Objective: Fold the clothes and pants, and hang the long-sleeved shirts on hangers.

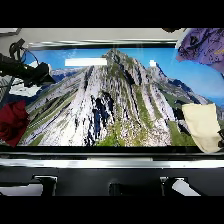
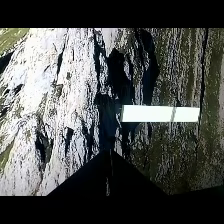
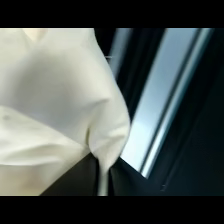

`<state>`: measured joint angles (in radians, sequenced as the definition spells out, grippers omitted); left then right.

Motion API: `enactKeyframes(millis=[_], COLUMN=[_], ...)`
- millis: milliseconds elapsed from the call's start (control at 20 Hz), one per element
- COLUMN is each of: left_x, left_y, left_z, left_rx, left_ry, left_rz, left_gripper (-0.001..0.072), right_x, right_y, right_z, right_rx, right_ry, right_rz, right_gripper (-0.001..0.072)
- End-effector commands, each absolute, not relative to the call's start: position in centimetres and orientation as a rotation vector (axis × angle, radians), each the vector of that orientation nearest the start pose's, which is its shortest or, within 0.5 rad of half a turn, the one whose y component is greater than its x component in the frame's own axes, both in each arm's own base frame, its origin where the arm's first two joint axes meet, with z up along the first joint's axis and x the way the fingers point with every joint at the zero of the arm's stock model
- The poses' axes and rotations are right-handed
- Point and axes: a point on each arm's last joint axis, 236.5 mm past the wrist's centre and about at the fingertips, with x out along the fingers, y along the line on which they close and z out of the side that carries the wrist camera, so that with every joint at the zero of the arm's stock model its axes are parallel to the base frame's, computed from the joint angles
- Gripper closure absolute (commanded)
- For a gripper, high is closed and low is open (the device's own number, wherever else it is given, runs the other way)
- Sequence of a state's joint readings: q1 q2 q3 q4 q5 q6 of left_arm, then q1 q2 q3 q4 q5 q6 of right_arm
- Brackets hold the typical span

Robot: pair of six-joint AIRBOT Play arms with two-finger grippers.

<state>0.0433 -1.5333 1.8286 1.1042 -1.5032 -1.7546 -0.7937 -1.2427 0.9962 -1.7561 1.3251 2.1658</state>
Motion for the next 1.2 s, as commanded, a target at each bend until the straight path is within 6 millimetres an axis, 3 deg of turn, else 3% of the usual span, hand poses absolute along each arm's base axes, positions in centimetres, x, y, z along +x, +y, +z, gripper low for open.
enactKeyframes(millis=[0,250,300,350,400,450,550,650,750,850,900,950,1000,1050,1150], left_x=[45.0,45.0,45.0,45.0,45.0,45.0,45.1,45.2,45.2,45.3,45.4,45.4,45.4,45.3,44.7], left_y=[-9.1,-9.3,-9.3,-9.3,-9.3,-9.3,-9.2,-9.1,-9.1,-8.2,-7.6,-7.0,-6.5,-6.3,-6.6], left_z=[14.1,14.1,14.1,14.1,14.1,14.1,14.1,14.1,14.0,13.6,13.4,13.2,13.1,12.9,12.3], left_rx=[-0.488,-0.485,-0.485,-0.485,-0.485,-0.485,-0.485,-0.481,-0.48,-0.452,-0.422,-0.387,-0.349,-0.3,-0.232], left_ry=[1.215,1.216,1.216,1.216,1.216,1.215,1.212,1.208,1.207,1.207,1.206,1.203,1.199,1.19,1.16], left_rz=[-0.25,-0.254,-0.254,-0.254,-0.254,-0.254,-0.253,-0.247,-0.247,-0.214,-0.196,-0.185,-0.176,-0.172,-0.182], left_gripper=[0.0685,0.0685,0.0685,0.0685,0.0685,0.0685,0.0685,0.0685,0.0685,0.0685,0.0685,0.0686,0.0686,0.0686,0.0686], right_x=[15.4,13.7,13.3,12.9,13.0,13.8,18.1,26.1,34.5,40.7,42.8,44.5,45.5,46.1,46.1], right_y=[-24.0,-22.7,-22.5,-22.5,-22.9,-23.8,-27.1,-30.0,-29.3,-24.4,-20.8,-16.3,-12.0,-7.2,1.2], right_z=[-3.3,-3.7,-3.9,-3.8,-3.6,-2.9,0.6,6.9,13.7,17.5,17.8,17.4,16.7,15.8,13.9], right_rx=[0.856,0.879,0.873,0.864,0.851,0.83,0.815,0.832,0.865,0.809,0.748,0.658,0.557,0.457,0.292], right_ry=[1.386,1.459,1.477,1.488,1.478,1.442,1.238,0.908,0.639,0.575,0.605,0.666,0.73,0.798,0.899], right_rz=[-1.26,-1.301,-1.308,-1.318,-1.322,-1.31,-1.257,-1.084,-0.804,-0.545,-0.432,-0.318,-0.214,-0.113,0.038], right_gripper=[0.0688,0.0662,0.0555,0.0376,0.0258,0.0243,0.0244,0.0288,0.0373,0.0459,0.0502,0.0591,0.0618,0.069,0.0688])
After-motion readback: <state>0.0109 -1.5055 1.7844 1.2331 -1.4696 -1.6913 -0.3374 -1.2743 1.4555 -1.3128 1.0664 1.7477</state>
